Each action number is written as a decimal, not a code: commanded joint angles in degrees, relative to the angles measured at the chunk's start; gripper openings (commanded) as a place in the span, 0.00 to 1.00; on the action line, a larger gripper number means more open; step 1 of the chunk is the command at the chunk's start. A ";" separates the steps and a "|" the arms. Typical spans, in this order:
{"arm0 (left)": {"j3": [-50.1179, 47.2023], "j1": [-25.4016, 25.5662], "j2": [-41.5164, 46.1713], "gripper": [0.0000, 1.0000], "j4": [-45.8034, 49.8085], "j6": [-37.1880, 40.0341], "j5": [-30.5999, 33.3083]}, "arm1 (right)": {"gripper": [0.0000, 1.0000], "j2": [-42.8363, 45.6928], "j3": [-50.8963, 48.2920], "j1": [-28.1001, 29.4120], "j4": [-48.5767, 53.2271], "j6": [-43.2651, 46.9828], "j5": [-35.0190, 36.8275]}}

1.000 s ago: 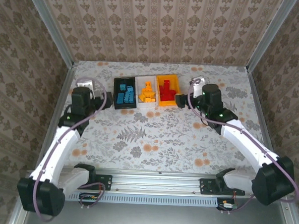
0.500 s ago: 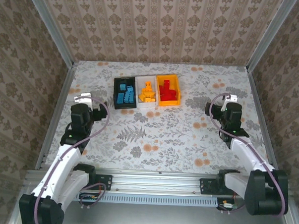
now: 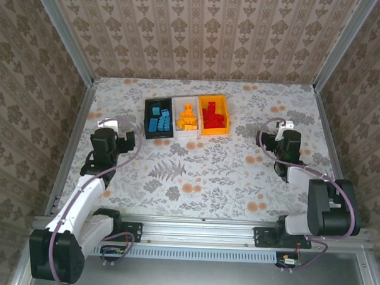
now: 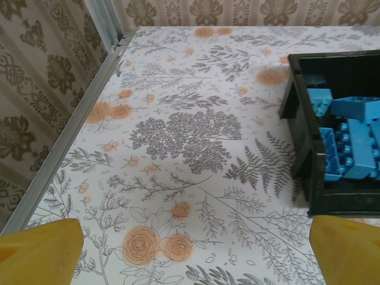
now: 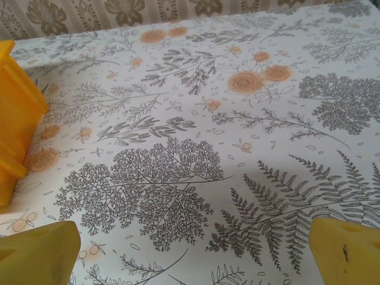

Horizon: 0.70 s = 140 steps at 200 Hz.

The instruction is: Sort the legos into containers by color

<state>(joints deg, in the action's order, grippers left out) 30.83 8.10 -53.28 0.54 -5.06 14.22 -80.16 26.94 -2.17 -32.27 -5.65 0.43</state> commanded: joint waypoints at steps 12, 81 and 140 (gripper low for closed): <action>1.51 -2.70 -5.18 1.00 -6.65 2.33 -0.58 | 1.00 -1.17 -1.36 -0.30 -7.95 1.26 -1.99; 2.05 -5.32 -21.08 1.00 -17.88 4.38 -2.28 | 1.00 -2.79 -1.06 -0.37 -8.12 1.24 -2.64; 2.90 -6.89 -29.49 1.00 -25.91 4.75 -5.01 | 1.00 -4.38 -0.22 -0.42 -8.11 1.60 -3.43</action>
<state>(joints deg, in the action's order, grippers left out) 31.66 1.43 -81.06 -19.75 -1.56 11.31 -83.35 25.06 -2.26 -39.16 -4.64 -1.04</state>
